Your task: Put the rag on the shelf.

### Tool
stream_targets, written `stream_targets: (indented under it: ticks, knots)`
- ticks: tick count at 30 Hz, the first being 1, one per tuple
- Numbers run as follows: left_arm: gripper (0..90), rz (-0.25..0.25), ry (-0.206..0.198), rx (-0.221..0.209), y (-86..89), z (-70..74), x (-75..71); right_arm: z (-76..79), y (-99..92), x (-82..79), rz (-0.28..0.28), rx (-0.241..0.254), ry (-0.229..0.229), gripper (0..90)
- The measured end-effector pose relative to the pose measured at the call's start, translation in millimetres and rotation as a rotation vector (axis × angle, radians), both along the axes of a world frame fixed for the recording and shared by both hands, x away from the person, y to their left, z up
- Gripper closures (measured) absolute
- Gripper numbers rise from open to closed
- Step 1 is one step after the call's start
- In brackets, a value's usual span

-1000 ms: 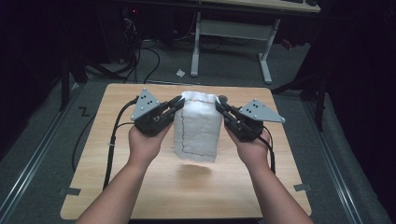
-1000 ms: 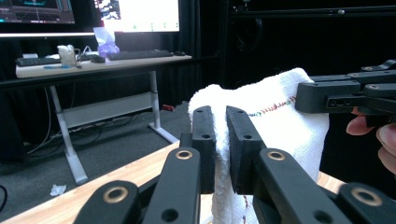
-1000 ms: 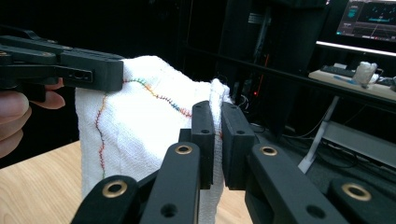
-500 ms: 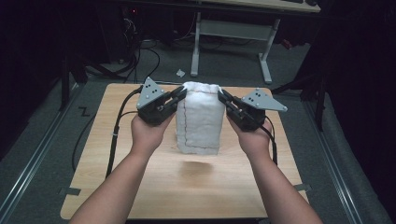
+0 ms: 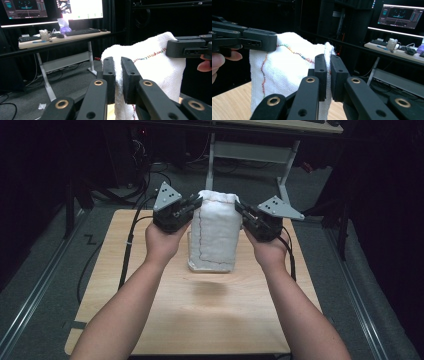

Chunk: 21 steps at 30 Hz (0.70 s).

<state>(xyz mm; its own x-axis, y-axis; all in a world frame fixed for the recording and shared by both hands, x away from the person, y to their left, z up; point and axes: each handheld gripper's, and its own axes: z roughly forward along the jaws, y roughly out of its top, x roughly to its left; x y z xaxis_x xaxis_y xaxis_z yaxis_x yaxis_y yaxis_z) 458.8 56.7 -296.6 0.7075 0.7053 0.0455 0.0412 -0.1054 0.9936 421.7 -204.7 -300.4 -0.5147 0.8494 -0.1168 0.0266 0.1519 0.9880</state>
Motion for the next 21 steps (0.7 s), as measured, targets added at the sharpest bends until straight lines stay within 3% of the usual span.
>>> stream_targets:
  ticks: [2,5,10,16,21]
  knots:
    - [82.9,-0.001,0.034,-0.008,-0.7,0.5,7.8,1.0,-0.5,6.1,-0.007,-0.006,0.003,85.5]
    - [82.8,0.016,0.038,0.011,-2.6,-0.5,16.5,0.4,0.2,17.0,-0.01,-0.006,0.01,85.5]
    - [82.6,0.029,0.057,0.0,-0.8,-4.1,29.9,-1.4,-0.7,34.8,-0.001,0.019,0.047,85.5]
    - [82.5,0.04,0.087,-0.007,0.2,-5.5,45.5,1.0,3.5,50.5,-0.005,-0.026,0.046,85.5]
    - [82.4,0.055,0.086,0.012,-2.1,-8.5,62.0,0.2,4.1,65.9,-0.009,-0.036,0.058,85.4]
